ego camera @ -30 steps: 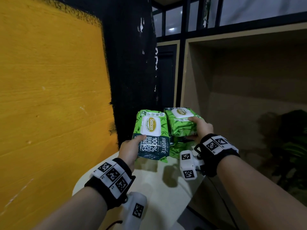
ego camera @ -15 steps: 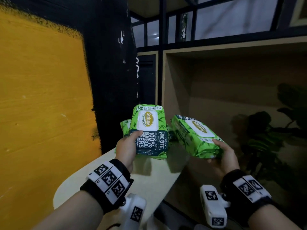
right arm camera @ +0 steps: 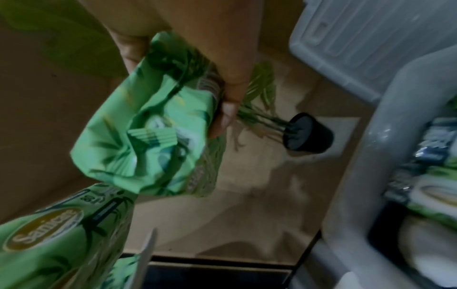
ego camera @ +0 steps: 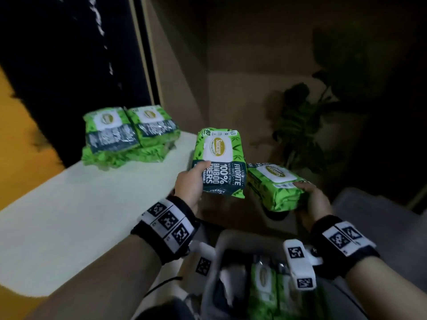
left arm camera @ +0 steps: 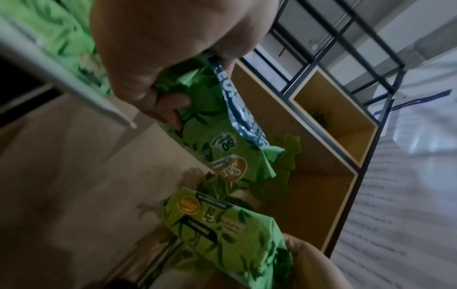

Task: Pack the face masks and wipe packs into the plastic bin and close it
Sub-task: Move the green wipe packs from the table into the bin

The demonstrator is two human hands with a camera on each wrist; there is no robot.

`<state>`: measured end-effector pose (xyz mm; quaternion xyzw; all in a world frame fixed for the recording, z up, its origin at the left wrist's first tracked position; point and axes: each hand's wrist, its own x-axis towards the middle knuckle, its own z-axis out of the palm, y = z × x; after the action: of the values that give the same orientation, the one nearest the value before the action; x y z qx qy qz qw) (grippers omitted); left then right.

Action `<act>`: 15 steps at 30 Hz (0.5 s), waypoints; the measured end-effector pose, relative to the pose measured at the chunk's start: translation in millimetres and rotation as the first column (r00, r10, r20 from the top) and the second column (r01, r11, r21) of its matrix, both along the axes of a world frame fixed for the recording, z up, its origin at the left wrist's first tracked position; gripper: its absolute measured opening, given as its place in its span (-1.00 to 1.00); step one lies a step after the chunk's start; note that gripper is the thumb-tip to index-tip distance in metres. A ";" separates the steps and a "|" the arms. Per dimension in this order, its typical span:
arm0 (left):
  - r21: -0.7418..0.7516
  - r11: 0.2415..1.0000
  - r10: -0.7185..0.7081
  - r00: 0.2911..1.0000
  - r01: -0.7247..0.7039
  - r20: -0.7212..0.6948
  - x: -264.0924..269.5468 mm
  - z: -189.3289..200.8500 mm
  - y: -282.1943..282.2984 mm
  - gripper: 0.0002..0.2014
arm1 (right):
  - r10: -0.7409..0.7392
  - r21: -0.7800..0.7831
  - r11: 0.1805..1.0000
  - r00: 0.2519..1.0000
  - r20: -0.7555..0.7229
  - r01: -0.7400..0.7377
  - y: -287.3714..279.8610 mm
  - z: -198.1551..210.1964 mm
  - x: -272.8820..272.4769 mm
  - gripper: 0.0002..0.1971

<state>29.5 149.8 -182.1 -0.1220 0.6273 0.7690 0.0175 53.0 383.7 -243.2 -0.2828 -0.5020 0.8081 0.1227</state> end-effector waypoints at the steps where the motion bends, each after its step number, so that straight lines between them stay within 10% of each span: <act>1: -0.003 1.000 -0.012 0.999 0.012 0.031 0.0 -13.6 10.5 -0.62 | -0.006 0.003 1.000 0.999 0.042 0.006 10.1 -16.7 1.0 -0.44; 3: -0.008 0.999 -0.050 0.994 0.051 0.097 0.1 -45.1 30.6 -0.69 | 0.004 0.032 0.999 0.990 0.142 -0.009 28.7 -48.6 8.8 -0.38; 6: -0.023 0.994 -0.099 0.970 0.107 0.222 2.7 -90.2 56.7 -0.83 | -0.037 0.083 0.996 0.959 0.279 0.014 50.0 -90.0 25.7 -0.86; 11: -0.045 0.988 -0.121 0.922 0.147 0.368 -5.0 -178.0 85.2 -0.29 | -0.025 0.162 0.985 0.867 0.498 -0.065 89.7 -191.3 40.1 -0.58; 15: -0.072 0.972 -0.182 0.908 0.225 0.378 -5.0 -216.0 97.3 -0.81 | -0.019 0.176 0.978 0.790 0.613 -0.112 90.7 -238.8 50.8 -0.66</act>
<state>24.5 247.0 -398.1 -0.1990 0.6647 0.6893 0.2083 103.8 474.4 -482.0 -0.5023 -0.6011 0.6204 -0.0381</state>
